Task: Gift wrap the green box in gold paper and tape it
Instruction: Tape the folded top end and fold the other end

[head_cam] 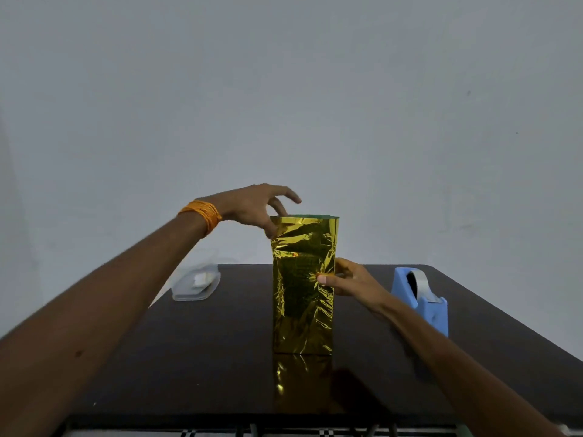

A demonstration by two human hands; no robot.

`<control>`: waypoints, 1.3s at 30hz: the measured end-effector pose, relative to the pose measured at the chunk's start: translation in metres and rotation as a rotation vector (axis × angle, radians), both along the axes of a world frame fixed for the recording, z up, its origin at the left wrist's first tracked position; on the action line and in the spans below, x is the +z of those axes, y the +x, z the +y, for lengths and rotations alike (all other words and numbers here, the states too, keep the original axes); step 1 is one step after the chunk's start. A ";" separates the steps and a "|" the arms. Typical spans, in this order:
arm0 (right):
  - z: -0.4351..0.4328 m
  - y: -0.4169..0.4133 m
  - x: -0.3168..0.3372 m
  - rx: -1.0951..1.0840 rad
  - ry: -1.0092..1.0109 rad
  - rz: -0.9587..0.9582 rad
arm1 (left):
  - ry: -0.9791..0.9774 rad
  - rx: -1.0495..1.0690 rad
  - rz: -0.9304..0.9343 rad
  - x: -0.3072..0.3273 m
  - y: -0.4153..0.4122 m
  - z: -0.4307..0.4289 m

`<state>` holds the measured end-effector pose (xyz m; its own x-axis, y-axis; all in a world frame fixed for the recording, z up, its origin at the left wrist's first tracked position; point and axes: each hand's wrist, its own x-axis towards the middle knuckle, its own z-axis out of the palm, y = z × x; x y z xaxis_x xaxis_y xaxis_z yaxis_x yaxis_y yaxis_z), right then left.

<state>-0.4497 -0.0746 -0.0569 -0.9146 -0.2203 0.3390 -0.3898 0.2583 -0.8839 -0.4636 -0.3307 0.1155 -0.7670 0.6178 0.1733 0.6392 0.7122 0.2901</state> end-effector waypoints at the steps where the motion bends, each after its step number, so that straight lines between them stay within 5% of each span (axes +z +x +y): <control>1: 0.000 0.000 0.000 -0.004 -0.006 -0.009 | -0.095 0.036 0.052 -0.002 -0.003 -0.004; 4: 0.001 -0.001 0.000 -0.017 0.018 -0.014 | -0.135 0.041 0.179 -0.004 -0.010 -0.006; 11: 0.008 -0.002 0.000 -0.005 0.024 -0.006 | 0.130 -0.089 0.156 0.008 -0.013 -0.013; 16: 0.000 -0.002 0.003 -0.004 0.071 -0.004 | 0.499 -0.032 0.228 0.011 -0.001 -0.017; 25: -0.001 0.004 0.013 -0.010 0.082 -0.026 | 0.708 -0.045 0.351 -0.014 0.024 0.056; 32: 0.045 0.031 0.035 -0.280 0.042 0.075 | 0.699 -0.128 0.410 -0.036 0.047 0.160; 39: 0.146 0.055 0.031 -0.730 0.077 0.083 | 0.599 -0.051 0.127 -0.106 0.027 0.219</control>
<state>-0.3943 0.0715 -0.0255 -0.8097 0.4087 0.4211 -0.1595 0.5373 -0.8282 -0.4371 -0.1118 0.0091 -0.6895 0.4200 0.5901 0.7241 0.4166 0.5496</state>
